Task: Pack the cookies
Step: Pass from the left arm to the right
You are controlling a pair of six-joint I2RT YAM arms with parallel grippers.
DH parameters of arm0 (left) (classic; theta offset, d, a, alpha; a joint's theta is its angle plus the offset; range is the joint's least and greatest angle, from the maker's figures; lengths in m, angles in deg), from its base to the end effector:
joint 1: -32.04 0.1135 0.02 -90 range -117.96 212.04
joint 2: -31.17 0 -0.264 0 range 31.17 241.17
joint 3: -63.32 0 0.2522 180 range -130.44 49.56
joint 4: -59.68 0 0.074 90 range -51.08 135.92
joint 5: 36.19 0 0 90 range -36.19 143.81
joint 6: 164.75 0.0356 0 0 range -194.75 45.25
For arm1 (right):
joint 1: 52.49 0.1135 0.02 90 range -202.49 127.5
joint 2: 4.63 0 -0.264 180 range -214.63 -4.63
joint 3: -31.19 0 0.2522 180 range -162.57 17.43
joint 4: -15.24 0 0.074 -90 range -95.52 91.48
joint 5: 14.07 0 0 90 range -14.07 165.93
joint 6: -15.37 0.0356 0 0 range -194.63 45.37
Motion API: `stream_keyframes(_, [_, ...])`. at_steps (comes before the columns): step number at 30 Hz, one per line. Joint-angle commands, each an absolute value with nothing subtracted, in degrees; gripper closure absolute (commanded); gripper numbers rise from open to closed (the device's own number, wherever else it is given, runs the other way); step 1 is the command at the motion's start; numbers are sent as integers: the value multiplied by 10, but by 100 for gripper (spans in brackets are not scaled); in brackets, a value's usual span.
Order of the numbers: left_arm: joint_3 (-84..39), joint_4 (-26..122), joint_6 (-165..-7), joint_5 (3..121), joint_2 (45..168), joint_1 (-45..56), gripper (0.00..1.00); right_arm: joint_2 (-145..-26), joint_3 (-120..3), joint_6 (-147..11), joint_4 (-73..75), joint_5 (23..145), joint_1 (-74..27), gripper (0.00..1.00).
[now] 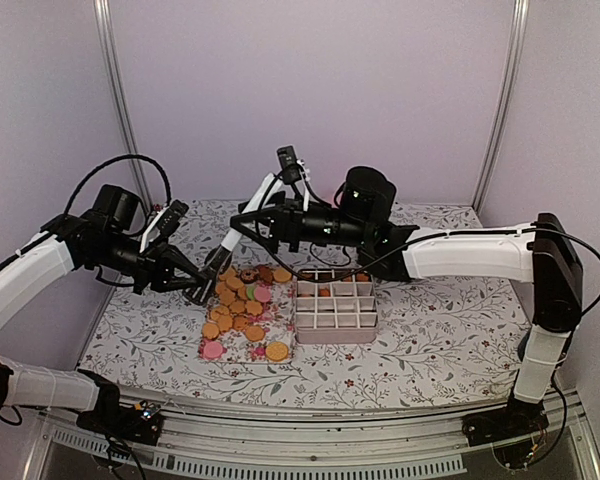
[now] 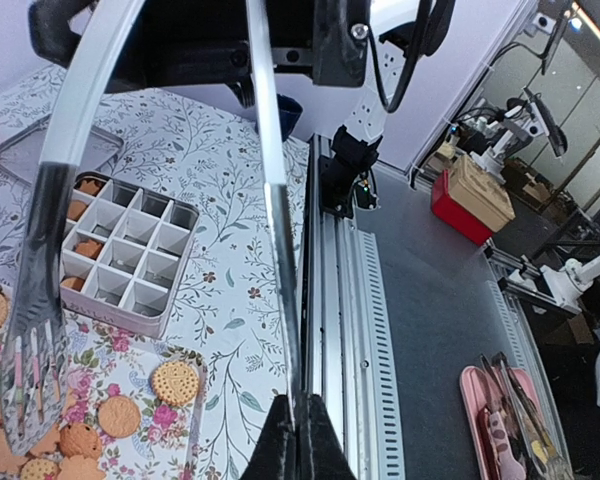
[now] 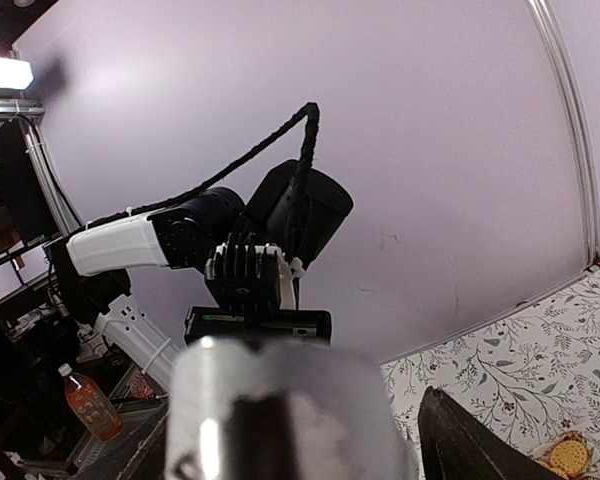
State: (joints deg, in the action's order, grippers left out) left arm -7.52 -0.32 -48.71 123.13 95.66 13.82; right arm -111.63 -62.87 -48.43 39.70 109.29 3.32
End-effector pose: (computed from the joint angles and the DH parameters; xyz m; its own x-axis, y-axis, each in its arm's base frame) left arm 0.1874 -0.0968 0.3099 -0.4077 0.2974 -0.8633 0.9083 0.0351 -0.4168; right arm 0.2337 0.3788 0.3302 -0.3380 0.1587 -0.9277 -0.9411 -0.0517 0.3341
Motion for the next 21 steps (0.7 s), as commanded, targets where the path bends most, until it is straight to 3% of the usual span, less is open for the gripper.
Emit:
stream_keyframes(1, [-98, 17, -479, 1250, 952, 134, 100, -1144, -658, -477, 345, 1105, 40, 23])
stream_keyframes(9, [-90, 3, -455, 1226, 948, 134, 100, -1148, -687, -461, 297, 1137, 22, 36])
stream_keyframes(21, [-88, -6, -438, 1208, 947, 134, 100, -1126, -712, -526, 168, 1192, 3, 38])
